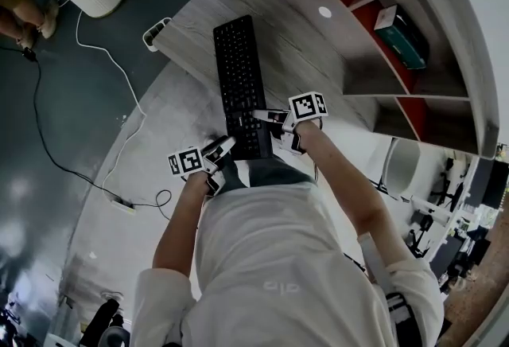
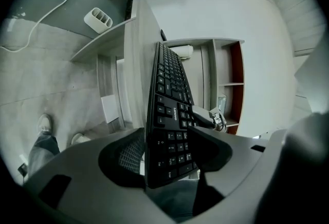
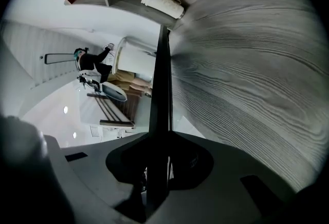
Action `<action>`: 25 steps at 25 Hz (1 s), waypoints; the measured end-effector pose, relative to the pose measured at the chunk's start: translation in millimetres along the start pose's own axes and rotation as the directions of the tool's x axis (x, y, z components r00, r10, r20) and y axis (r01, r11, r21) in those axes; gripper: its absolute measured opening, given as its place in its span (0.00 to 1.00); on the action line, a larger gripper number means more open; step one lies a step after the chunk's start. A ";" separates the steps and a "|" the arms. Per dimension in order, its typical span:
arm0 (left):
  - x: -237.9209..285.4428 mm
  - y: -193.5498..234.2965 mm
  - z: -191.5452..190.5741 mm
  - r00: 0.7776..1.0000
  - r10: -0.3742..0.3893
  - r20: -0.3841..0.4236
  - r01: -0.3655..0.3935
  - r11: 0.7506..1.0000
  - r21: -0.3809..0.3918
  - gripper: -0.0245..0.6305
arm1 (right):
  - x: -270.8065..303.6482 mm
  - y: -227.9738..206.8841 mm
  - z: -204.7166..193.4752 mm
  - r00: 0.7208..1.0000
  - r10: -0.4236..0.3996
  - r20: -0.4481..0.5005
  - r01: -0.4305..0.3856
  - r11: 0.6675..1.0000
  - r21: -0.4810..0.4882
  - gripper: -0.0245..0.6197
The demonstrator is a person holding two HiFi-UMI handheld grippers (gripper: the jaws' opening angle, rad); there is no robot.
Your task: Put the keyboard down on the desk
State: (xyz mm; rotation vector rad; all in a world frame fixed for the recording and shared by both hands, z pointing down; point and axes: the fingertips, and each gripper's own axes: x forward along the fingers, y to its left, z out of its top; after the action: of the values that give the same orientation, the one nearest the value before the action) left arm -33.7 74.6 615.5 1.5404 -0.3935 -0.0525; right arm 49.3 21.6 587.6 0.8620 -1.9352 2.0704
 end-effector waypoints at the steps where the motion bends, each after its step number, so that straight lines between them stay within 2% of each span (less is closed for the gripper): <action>1: 4.3 -0.8 -0.7 1.000 -0.001 0.000 0.001 1.000 -0.002 0.43 | 0.7 -0.4 2.1 1.000 -0.005 -0.023 0.005 1.000 -0.017 0.20; 5: 20.2 2.7 -2.7 1.000 0.015 0.012 -0.014 1.000 -0.011 0.43 | 3.0 -5.2 12.1 0.992 -0.042 -0.119 0.030 0.995 -0.099 0.20; 10: 33.0 9.9 1.8 0.995 0.020 0.093 -0.014 0.997 -0.072 0.43 | 6.8 -9.9 21.9 0.972 -0.072 -0.226 0.034 0.985 -0.168 0.20; 18: 60.4 18.4 1.1 0.973 0.061 0.220 -0.031 0.990 -0.140 0.43 | 5.9 -23.9 34.9 0.921 -0.147 -0.360 0.039 0.956 -0.291 0.20; 25: 76.8 23.8 1.9 0.957 0.110 0.268 -0.069 0.985 -0.158 0.43 | 5.6 -36.4 43.9 0.866 -0.220 -0.448 0.038 0.923 -0.382 0.20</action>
State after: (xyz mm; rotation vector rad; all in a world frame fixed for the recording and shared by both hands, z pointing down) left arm 32.7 52.5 655.2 1.3704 -0.6666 -0.2232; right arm 75.6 -16.9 621.0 0.3350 -1.8225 1.5742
